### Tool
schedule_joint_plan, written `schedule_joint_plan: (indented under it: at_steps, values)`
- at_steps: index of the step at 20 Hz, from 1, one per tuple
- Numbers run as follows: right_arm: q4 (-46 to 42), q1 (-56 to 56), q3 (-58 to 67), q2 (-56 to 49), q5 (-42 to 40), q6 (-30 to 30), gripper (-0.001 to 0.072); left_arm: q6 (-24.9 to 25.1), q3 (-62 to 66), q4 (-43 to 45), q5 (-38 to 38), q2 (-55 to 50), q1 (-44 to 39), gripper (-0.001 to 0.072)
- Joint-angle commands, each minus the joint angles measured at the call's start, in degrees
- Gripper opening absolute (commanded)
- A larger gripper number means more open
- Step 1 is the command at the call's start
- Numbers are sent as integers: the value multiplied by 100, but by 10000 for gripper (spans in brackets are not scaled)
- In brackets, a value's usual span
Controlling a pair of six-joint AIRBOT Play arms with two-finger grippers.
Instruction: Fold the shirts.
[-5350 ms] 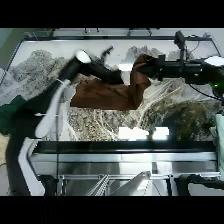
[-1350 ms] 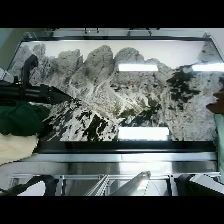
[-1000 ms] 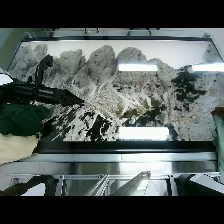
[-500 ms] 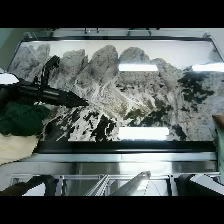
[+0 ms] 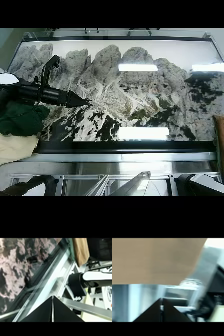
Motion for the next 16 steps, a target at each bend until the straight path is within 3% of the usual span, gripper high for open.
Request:
schedule_joint_plan:
  at_steps: [1, 4, 7, 10, 13, 16]
  values:
    - [1827, 153, -11, -13, -461, -120, 17, 0, 127, -330, 39, 4, 57, 12]
    - [3167, 824, -94, 201, -909, -369, 17, -352, 522, -509, 0, 61, 284, 9]
    - [3252, 2190, -1001, 1010, -1810, -363, 15, -780, 350, -507, 177, 570, 603, 0]
    - [3469, 3834, -2546, 2024, -2649, -433, 15, -946, -581, -474, 166, 1526, 922, 0]
    - [4194, 5816, -4192, 2881, -3294, -778, 17, -1152, -1781, 216, 245, 2490, 1102, 1]
    - [4531, 7512, -5058, 3077, -4494, -774, 17, -1187, -2820, 343, 306, 3106, 1132, 20]
